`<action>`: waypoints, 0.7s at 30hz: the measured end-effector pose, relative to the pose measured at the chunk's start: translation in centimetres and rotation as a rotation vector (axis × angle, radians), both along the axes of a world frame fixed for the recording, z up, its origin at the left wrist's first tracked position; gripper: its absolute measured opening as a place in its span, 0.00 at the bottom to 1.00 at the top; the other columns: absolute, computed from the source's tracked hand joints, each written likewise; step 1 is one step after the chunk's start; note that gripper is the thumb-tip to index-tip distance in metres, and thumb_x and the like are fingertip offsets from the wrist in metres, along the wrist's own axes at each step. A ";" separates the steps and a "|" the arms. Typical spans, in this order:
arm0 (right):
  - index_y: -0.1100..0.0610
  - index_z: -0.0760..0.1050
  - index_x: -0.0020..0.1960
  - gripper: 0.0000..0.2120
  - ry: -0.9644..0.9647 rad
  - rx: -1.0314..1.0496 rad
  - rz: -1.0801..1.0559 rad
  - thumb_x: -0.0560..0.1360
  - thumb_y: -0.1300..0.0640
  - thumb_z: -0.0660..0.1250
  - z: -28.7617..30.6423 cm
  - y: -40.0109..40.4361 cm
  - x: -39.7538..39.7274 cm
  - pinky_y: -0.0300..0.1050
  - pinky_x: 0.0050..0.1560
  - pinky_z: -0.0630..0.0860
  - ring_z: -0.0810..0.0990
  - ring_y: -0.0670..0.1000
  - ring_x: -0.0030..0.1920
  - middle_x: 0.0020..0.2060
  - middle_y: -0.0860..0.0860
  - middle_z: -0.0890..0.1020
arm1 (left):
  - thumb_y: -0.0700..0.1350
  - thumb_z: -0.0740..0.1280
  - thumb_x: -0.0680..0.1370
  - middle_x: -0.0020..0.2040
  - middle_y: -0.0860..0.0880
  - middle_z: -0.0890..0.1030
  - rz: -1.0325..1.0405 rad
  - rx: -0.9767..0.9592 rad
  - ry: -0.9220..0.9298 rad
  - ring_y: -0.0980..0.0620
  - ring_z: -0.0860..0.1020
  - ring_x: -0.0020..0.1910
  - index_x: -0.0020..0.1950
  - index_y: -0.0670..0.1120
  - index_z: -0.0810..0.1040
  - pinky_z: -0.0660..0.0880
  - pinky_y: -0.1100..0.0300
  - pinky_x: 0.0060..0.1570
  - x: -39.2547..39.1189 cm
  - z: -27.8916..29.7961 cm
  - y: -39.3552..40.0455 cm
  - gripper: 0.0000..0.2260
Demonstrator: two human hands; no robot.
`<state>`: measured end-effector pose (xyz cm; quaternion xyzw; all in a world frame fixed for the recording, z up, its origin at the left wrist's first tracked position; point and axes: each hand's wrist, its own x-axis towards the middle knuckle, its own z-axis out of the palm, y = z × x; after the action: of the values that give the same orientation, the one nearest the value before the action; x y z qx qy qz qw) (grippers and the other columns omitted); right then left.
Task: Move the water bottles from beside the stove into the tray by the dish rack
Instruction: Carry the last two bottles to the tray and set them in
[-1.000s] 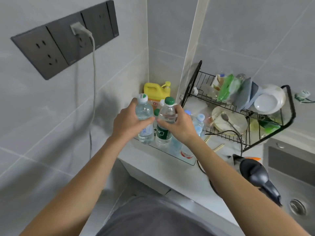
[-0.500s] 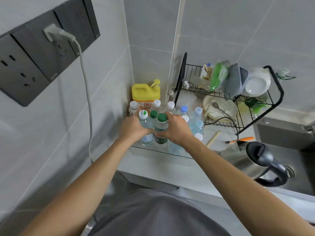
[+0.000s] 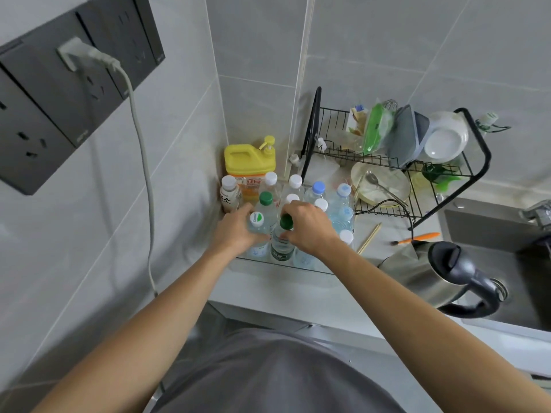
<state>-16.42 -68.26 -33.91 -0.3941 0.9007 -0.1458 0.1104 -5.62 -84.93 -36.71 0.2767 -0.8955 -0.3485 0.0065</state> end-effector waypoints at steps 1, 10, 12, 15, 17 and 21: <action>0.56 0.78 0.56 0.17 0.008 0.006 0.016 0.71 0.54 0.81 0.1 0.0 -0.2 0.55 0.47 0.81 0.81 0.61 0.51 0.51 0.54 0.81 | 0.59 0.81 0.68 0.44 0.58 0.84 0.005 -0.015 0.026 0.50 0.81 0.46 0.50 0.55 0.76 0.78 0.52 0.44 -0.1 0.2 -0.1 0.20; 0.56 0.80 0.54 0.14 0.028 0.071 0.096 0.73 0.52 0.79 0.9 -0.2 -0.6 0.53 0.47 0.78 0.81 0.61 0.51 0.51 0.55 0.80 | 0.40 0.81 0.73 0.66 0.47 0.82 -0.200 -0.174 -0.071 0.43 0.79 0.65 0.63 0.50 0.83 0.76 0.50 0.60 -0.9 2.0 -1.8 0.20; 0.57 0.80 0.52 0.13 0.026 0.082 0.101 0.73 0.54 0.79 1.1 -0.3 -0.7 0.51 0.44 0.76 0.81 0.61 0.51 0.51 0.55 0.80 | 0.38 0.80 0.74 0.67 0.46 0.80 -0.213 -0.205 -0.089 0.42 0.78 0.66 0.63 0.49 0.84 0.75 0.50 0.61 -0.7 1.9 -1.9 0.19; 0.59 0.80 0.50 0.09 0.024 0.075 0.109 0.72 0.60 0.76 1.3 0.0 -0.8 0.52 0.42 0.76 0.80 0.61 0.49 0.49 0.56 0.80 | 0.41 0.80 0.74 0.63 0.45 0.80 -0.244 -0.220 -0.078 0.42 0.78 0.64 0.59 0.47 0.84 0.75 0.50 0.59 -0.8 1.9 -1.7 0.15; 0.59 0.80 0.49 0.08 0.019 0.071 0.114 0.71 0.62 0.75 1.3 0.2 -0.8 0.53 0.43 0.78 0.80 0.61 0.48 0.49 0.55 0.80 | 0.42 0.80 0.75 0.60 0.46 0.79 -0.261 -0.213 -0.055 0.42 0.79 0.62 0.59 0.47 0.83 0.75 0.51 0.58 -0.8 1.9 -1.3 0.14; 0.59 0.79 0.48 0.07 0.013 0.058 0.116 0.71 0.62 0.74 1.3 0.2 -0.8 0.52 0.42 0.77 0.80 0.61 0.47 0.48 0.56 0.80 | 0.44 0.81 0.75 0.59 0.46 0.78 -0.267 -0.197 0.006 0.43 0.78 0.61 0.62 0.45 0.83 0.72 0.53 0.54 -1.4 1.7 -0.6 0.17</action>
<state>-17.21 -68.01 -32.61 -0.4431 0.8809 -0.1107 0.1243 -7.02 -85.48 -35.05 0.1520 -0.9541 -0.2577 -0.0101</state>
